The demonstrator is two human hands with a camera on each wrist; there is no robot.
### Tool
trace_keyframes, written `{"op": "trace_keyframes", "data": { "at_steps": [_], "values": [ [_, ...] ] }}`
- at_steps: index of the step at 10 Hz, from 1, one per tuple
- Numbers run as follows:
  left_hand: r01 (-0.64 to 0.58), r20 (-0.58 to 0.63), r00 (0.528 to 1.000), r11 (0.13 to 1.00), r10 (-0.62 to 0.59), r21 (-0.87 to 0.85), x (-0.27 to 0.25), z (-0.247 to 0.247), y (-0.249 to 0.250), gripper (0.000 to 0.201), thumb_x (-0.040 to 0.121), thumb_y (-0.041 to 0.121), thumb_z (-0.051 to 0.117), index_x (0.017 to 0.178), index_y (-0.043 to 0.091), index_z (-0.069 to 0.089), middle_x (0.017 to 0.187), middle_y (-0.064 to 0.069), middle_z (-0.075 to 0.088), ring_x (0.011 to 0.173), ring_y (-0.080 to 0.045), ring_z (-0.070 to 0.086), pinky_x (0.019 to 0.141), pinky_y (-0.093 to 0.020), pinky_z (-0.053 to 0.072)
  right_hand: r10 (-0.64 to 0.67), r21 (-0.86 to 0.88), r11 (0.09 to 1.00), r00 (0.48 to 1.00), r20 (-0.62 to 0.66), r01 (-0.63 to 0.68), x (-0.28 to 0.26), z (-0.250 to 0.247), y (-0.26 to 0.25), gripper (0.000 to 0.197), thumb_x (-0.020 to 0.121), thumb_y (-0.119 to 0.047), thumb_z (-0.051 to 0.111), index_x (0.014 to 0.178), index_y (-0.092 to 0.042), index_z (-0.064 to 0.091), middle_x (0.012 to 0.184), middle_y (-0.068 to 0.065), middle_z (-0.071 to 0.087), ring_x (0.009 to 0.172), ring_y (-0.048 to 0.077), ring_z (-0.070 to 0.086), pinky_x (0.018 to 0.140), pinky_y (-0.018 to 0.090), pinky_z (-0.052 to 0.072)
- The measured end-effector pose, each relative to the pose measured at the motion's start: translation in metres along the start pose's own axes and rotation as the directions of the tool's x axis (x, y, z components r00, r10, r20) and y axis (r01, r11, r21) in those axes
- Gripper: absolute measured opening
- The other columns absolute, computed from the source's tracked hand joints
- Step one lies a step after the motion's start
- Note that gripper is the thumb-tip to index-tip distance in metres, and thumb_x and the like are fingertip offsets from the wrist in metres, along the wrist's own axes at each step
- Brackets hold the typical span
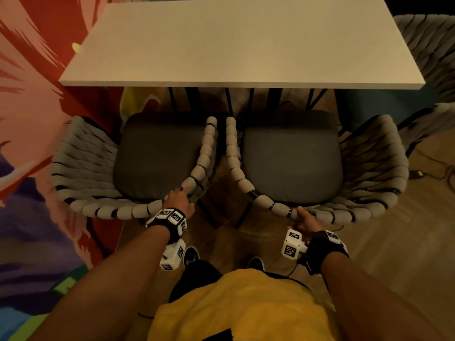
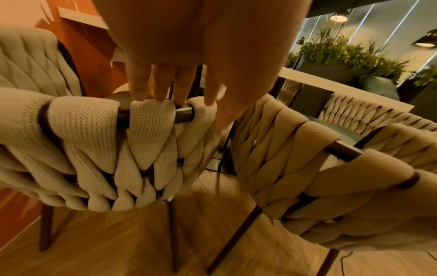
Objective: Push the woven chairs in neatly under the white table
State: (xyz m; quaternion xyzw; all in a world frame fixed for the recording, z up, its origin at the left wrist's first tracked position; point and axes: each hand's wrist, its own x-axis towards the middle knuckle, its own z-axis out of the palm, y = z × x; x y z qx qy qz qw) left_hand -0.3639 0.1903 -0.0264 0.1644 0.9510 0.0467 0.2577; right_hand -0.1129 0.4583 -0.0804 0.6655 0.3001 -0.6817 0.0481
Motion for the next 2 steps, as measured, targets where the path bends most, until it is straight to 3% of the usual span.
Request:
{"op": "trace_keyframes", "data": {
  "at_steps": [1,2],
  "values": [
    [-0.016,-0.038,0.999,1.000,0.015,-0.018,-0.013,0.004,-0.002,0.053,0.084,0.025,0.063,0.135,0.023,0.053,0.135,-0.013,0.052,0.126,-0.033,0.048,0.107,-0.043,0.042,-0.015,-0.123,0.992,1.000,0.023,0.017,-0.012,-0.005,-0.001,0.062,0.062,-0.062,0.071,0.109,-0.026,0.053,0.105,0.009,0.065,0.097,0.033,0.064,0.089,0.053,0.049],
    [0.007,0.079,0.997,0.999,-0.003,-0.048,-0.029,0.009,-0.008,0.046,0.089,0.027,0.061,0.134,0.024,0.053,0.136,-0.008,0.055,0.124,-0.028,0.053,0.104,-0.040,0.045,-0.084,-0.184,0.979,0.996,0.021,0.087,-0.007,-0.017,-0.001,0.064,0.071,-0.050,0.072,0.126,-0.026,0.049,0.116,0.011,0.064,0.111,0.033,0.059,0.098,0.053,0.044]
  ]
}}
